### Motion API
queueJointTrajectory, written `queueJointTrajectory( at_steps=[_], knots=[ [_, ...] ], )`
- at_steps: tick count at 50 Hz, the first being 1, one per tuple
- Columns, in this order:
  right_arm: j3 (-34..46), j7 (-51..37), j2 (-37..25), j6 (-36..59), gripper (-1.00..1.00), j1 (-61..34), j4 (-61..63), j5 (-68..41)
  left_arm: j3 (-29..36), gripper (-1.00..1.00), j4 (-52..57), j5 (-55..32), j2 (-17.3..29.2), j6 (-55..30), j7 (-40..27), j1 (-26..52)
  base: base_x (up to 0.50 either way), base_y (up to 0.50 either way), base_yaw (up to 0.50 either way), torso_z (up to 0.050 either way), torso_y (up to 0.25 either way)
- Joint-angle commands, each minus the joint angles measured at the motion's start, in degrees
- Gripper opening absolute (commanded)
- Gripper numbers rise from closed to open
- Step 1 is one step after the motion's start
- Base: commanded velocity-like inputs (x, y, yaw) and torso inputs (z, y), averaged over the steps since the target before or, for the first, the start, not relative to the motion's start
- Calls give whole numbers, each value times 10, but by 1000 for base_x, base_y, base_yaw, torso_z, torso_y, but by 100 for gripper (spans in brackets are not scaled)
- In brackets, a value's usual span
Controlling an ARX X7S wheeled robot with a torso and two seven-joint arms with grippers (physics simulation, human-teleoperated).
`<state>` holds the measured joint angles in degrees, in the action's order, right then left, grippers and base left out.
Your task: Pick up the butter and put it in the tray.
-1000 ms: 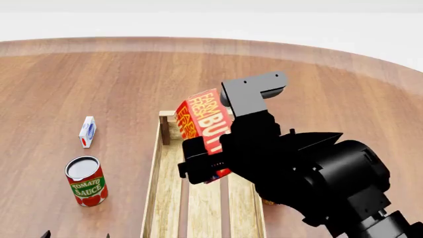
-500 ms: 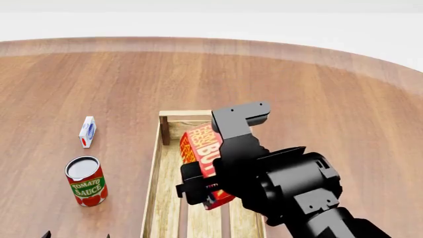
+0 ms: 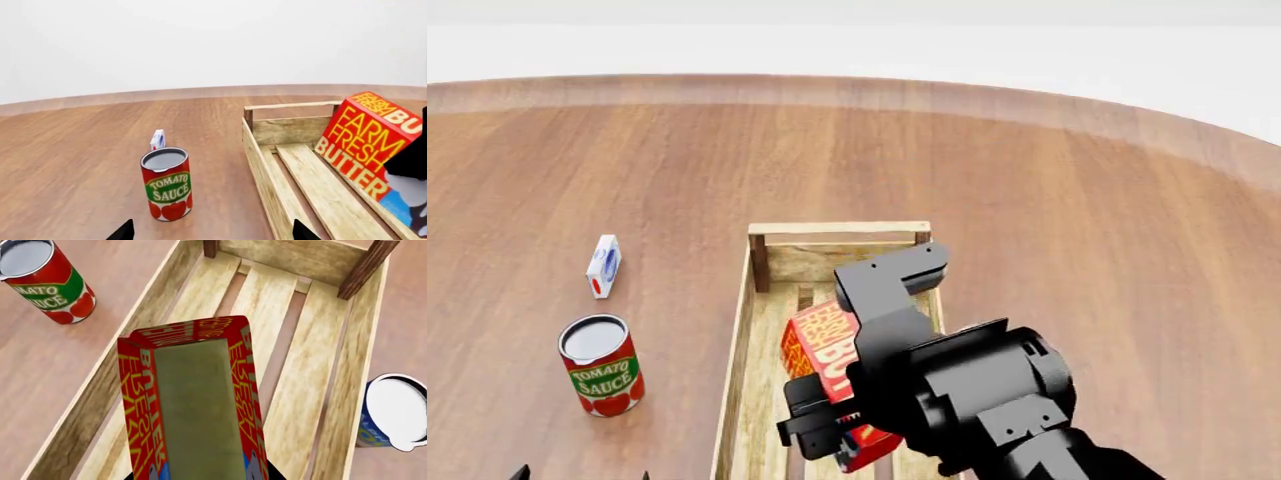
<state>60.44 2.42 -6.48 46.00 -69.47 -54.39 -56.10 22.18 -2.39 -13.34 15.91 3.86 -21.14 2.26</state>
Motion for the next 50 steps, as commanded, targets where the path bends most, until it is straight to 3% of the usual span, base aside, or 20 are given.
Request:
queueJointTrajectory(
  at_steps=[1, 23, 24, 41, 50],
  knots=[
    [8, 42, 25, -7, -100, -10, -44, 35, 2, 100, 4, -1, 2, -2, -2, 0, 0, 0, 0, 0, 0],
    [29, 59, 38, -10, -100, -8, -72, 48, 5, 100, 4, -4, 4, -1, -5, 1, 0, 0, 0, 0, 1],
    [29, 58, 36, -8, 100, -8, -67, 47, 5, 100, 4, -4, 4, 0, -5, 1, 0, 0, 0, 0, 0],
    [25, 43, 21, 2, 100, -7, -38, 39, 8, 100, 0, -5, 5, 4, -7, 1, 0, 0, 0, 0, 0],
    [-30, -65, -68, 87, 100, -11, 169, -33, 9, 100, 1, -6, 7, 3, -8, 2, 0, 0, 0, 0, 0]
  ],
)
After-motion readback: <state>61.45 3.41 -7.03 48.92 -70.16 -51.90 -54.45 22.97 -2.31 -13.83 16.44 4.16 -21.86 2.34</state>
